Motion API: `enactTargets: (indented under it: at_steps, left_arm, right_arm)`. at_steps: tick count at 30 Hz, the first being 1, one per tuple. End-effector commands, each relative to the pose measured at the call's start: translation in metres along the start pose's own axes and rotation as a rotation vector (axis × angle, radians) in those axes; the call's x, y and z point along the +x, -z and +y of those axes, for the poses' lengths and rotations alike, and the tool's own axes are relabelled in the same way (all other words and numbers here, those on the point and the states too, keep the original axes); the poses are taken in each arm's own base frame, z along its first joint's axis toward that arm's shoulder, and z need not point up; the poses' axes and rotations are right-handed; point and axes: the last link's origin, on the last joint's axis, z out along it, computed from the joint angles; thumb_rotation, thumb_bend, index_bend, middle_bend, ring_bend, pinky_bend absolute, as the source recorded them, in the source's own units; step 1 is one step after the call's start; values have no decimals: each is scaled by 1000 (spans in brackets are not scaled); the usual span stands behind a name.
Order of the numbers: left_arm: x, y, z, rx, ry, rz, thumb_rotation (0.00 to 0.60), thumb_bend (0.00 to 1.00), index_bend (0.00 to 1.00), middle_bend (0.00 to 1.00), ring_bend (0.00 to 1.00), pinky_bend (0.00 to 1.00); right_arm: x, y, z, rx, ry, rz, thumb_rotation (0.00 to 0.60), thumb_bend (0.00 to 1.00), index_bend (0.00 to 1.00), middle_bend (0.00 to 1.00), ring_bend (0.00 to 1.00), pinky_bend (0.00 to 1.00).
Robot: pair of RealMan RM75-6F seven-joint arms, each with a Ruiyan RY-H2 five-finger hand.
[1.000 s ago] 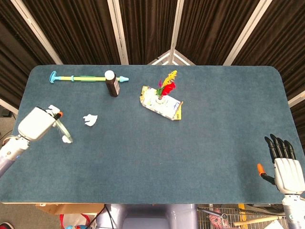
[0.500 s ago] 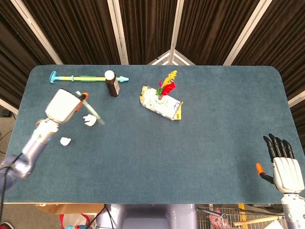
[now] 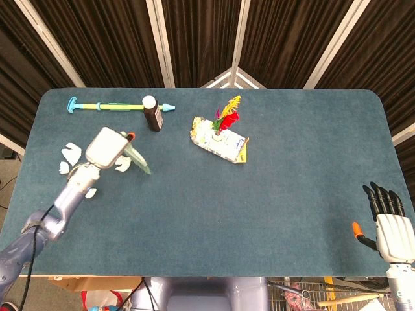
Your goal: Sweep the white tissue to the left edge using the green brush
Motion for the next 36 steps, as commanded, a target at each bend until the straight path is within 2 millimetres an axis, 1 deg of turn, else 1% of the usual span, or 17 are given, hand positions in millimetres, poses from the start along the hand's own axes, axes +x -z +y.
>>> enactTargets:
  at_steps: [1,8,11,14,16,18,20,22,24,27,28,30,31,34,36]
  left_arm:
    - [-8,24,-20,15,-13,-33,600,689,774,1000,1000,1000]
    - [-11,64,-53,54,-31,-61,600,689,774,1000,1000,1000]
    - [-6,86,-71,73,-33,-53,600,689,774,1000,1000,1000]
    - [4,99,-87,104,-25,-21,600,689,774,1000,1000,1000]
    - [16,105,-99,124,-18,19,600,689,774,1000,1000,1000]
    - [25,106,-106,131,-15,50,600,689,774,1000,1000,1000]
    - [34,104,-109,136,3,87,600,689,774,1000,1000,1000]
    - [41,100,-104,132,38,122,600,688,774,1000,1000,1000]
    - [46,95,-94,109,72,150,600,688,774,1000,1000,1000]
    - [53,88,-68,30,108,170,600,684,773,1000,1000,1000]
    - [55,88,-55,-17,118,160,600,682,773,1000,1000,1000]
    - [60,87,-37,-83,119,149,600,681,773,1000,1000,1000]
    - [65,89,-25,-132,122,138,600,681,773,1000,1000,1000]
    - [76,94,-1,-236,126,87,600,680,773,1000,1000,1000]
    - [81,99,10,-280,128,46,600,675,772,1000,1000,1000]
  right_arm:
    - [0,1,-1,2,5,1,600,376,0,0,0,0]
    - [0,2,-3,7,14,8,600,376,0,0,0,0]
    - [0,2,-3,8,16,11,600,375,0,0,0,0]
    - [-1,2,-4,12,22,13,600,376,0,0,0,0]
    - [-1,2,-5,13,25,15,600,376,0,0,0,0]
    - [-1,2,-5,13,26,18,600,376,0,0,0,0]
    - [-2,1,-6,13,27,18,600,376,0,0,0,0]
    - [-2,1,-6,15,29,16,600,376,0,0,0,0]
    - [-2,0,-7,16,28,17,600,376,0,0,0,0]
    - [-2,0,-6,17,31,17,600,376,0,0,0,0]
    - [-2,0,-6,16,32,16,600,376,0,0,0,0]
    - [-2,0,-6,14,31,16,600,376,0,0,0,0]
    - [-2,0,-5,12,31,17,600,376,0,0,0,0]
    - [-1,0,-4,10,29,19,600,375,0,0,0,0]
    - [-1,0,-4,10,27,19,600,376,0,0,0,0]
